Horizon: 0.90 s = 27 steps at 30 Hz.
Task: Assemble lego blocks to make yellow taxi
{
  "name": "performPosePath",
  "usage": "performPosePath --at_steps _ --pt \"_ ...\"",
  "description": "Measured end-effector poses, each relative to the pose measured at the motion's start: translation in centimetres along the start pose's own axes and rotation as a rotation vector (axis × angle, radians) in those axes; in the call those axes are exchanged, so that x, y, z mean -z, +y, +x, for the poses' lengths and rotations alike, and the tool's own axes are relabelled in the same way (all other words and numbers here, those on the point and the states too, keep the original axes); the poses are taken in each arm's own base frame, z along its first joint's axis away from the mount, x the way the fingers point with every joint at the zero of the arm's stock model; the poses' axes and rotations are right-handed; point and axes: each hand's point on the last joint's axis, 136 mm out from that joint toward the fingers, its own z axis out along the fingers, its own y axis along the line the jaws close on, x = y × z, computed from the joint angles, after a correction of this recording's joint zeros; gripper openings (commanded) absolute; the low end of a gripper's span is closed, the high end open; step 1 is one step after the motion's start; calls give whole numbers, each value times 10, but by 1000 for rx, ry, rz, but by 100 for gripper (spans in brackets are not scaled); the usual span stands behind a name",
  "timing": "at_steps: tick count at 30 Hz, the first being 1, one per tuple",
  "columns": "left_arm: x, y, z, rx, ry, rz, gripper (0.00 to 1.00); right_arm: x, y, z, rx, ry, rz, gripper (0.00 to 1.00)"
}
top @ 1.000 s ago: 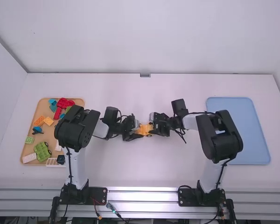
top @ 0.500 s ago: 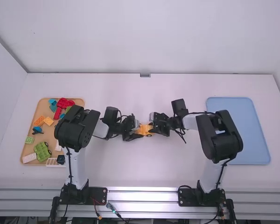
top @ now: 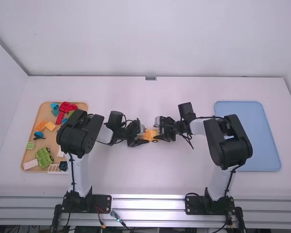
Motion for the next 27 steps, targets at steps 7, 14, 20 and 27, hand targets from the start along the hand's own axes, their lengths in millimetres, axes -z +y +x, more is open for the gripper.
performPosePath --at_steps 7,14,20,27 --pt "0 0 0 1 0 1 57 13 0 -21 -14 -144 -38 11" --pt "0 0 0 1 0 1 57 10 -2 -16 -75 -92 -35 0" --pt "0 -1 0 0 0 2 56 -6 8 -4 -100 26 -48 0" --pt "0 0 0 0 0 2 56 -7 6 -2 -87 58 -38 0"
